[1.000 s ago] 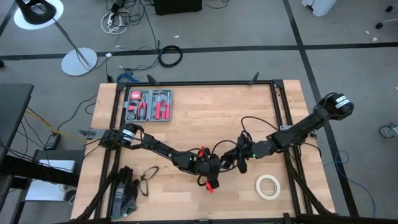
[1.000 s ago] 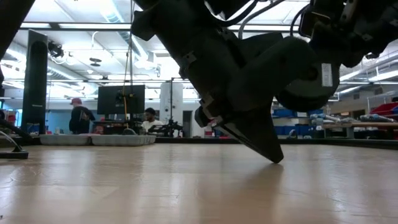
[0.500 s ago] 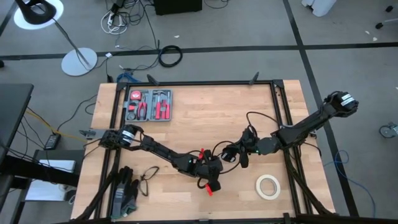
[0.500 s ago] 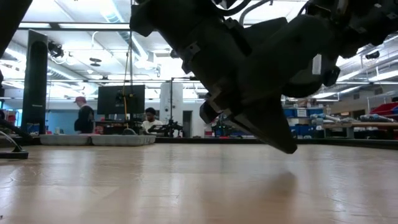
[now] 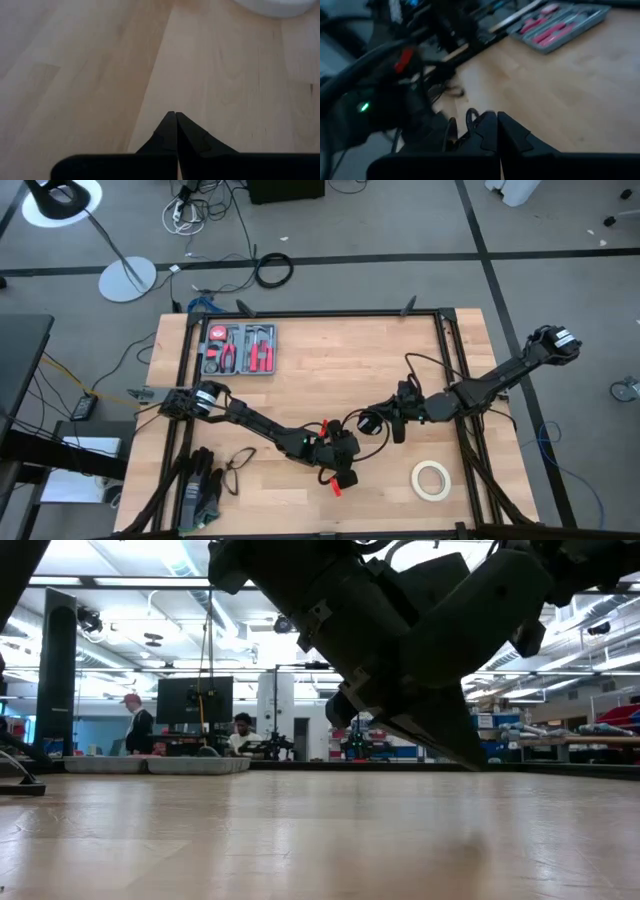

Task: Coil cords
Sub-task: Coil the black wire onto the spool

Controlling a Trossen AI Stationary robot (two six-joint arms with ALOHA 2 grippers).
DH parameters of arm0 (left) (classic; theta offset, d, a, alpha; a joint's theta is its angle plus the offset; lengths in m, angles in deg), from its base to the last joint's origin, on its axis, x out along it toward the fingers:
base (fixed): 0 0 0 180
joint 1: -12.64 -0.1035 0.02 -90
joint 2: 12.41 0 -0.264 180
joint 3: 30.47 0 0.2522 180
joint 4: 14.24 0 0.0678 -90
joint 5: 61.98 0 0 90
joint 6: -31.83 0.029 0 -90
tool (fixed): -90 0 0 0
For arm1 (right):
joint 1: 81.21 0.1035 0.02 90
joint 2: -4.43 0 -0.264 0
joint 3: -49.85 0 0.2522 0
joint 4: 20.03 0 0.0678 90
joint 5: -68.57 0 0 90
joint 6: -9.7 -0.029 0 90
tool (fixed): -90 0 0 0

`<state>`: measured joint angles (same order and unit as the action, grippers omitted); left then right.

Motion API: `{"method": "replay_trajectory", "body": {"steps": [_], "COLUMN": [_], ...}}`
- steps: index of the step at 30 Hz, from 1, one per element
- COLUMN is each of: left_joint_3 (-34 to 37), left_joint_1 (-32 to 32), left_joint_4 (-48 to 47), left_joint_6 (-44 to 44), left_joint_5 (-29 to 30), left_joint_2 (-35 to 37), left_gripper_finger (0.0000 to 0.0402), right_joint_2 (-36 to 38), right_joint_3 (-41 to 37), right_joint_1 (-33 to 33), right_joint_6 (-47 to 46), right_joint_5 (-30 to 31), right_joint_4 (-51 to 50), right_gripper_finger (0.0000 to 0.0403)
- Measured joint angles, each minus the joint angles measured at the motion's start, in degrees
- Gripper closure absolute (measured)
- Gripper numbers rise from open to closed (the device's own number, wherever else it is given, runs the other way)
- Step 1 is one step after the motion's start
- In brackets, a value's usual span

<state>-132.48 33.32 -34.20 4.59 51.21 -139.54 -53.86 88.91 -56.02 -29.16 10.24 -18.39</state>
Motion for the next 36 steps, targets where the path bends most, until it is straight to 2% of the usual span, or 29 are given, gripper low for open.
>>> {"method": "replay_trajectory", "body": {"steps": [7, 13, 15, 18, 23, 27, 30, 36], "left_joint_3": [0.0, -0.1, -0.1, -0.1, 0.0, -0.1, 0.0, 0.0], "left_joint_1": [0.8, 3.3, 3.9, 4.0, 3.3, 2.8, 2.2, -0.1], "left_joint_4": [3.9, 5.5, 6.0, 6.3, 5.2, 0.6, -1.6, -1.4], "left_joint_6": [5.7, 13.7, 16.8, 20.3, 25.5, 30.0, 34.1, 42.7], "left_joint_5": [9.4, 22.5, 25.2, 25.3, 24.7, 23.6, 22.5, 16.4], "left_joint_2": [2.0, 5.5, 6.9, 8.6, 11.2, 13.5, 14.3, 14.6], "left_gripper_finger": [0.0401, 0.0401, 0.0401, 0.0401, 0.0393, 0.0379, 0.0363, 0.0311], "right_joint_2": [2.6, 4.9, 5.2, 5.3, 5.3, 5.2, 5.1, 5.0], "right_joint_3": [0.0, 0.0, 0.0, 0.0, 0.0, 0.0, -0.1, -0.1], "right_joint_1": [-0.1, -0.2, -0.2, -0.4, -1.4, -1.3, -1.2, -1.2], "right_joint_6": [4.6, 7.6, 7.6, 7.5, 6.4, 5.6, 4.0, 4.2], "right_joint_5": [8.1, 8.8, 8.8, 8.3, 4.2, 1.0, -2.1, -6.8], "right_joint_4": [2.3, 1.4, 1.1, 0.1, -1.7, -6.7, -10.7, -10.9], "right_gripper_finger": [0.0403, 0.0403, 0.0403, 0.0403, 0.0403, 0.0403, 0.0403, 0.0403]}}
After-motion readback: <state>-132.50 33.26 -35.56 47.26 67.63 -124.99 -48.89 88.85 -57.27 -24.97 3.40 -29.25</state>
